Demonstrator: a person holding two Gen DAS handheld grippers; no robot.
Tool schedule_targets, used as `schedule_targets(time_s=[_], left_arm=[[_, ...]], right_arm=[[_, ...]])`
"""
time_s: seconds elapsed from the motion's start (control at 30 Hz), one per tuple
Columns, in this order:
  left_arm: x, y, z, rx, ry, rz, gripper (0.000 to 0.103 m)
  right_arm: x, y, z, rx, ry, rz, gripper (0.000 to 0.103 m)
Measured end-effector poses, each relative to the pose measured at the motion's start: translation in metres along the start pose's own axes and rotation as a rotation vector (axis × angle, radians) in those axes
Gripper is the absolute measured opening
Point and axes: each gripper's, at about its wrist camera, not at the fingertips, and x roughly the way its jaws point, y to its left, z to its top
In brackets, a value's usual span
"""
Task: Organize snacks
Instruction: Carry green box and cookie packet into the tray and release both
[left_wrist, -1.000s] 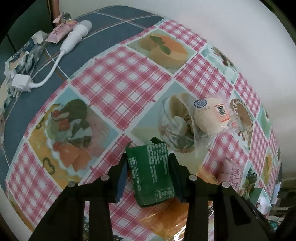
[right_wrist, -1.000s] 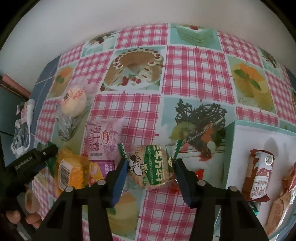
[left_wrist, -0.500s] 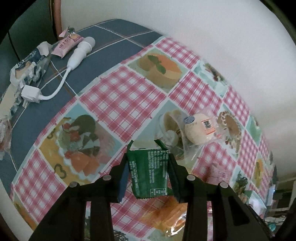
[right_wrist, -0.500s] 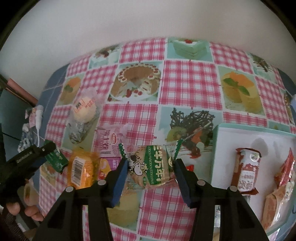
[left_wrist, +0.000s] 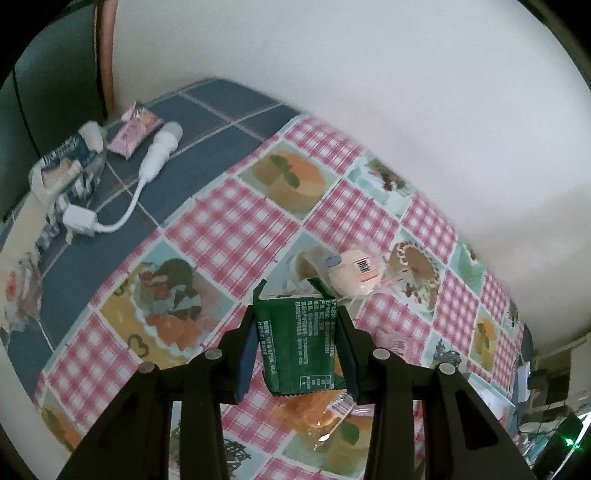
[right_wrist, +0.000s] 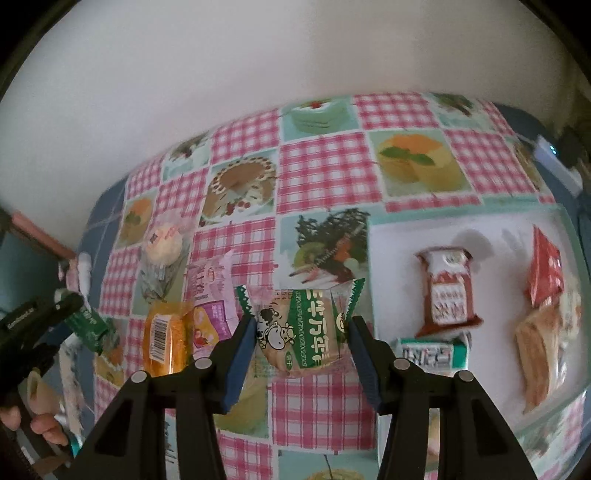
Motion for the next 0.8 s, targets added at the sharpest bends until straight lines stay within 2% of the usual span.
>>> schedule_targets(time_s=[0.33, 0.5, 0.8], left_arm=[[-0.027, -0.041, -0.009, 0.102, -0.056, 0.002, 0.041], [-0.038, -0.068, -0.019, 0.157, -0.063, -0.023, 0.041], [-0.050, -0.130, -0.048, 0.284, -0.061, -0.073, 0.041]], right_arm=[[-0.051, -0.047, 0.009, 0.103, -0.132, -0.029, 0.054], [-0.085, -0.081, 0.015, 0.151, -0.213, -0.066, 0.054], [-0.122, -0.141, 0.019, 0.249, -0.285, -0.112, 0.054]])
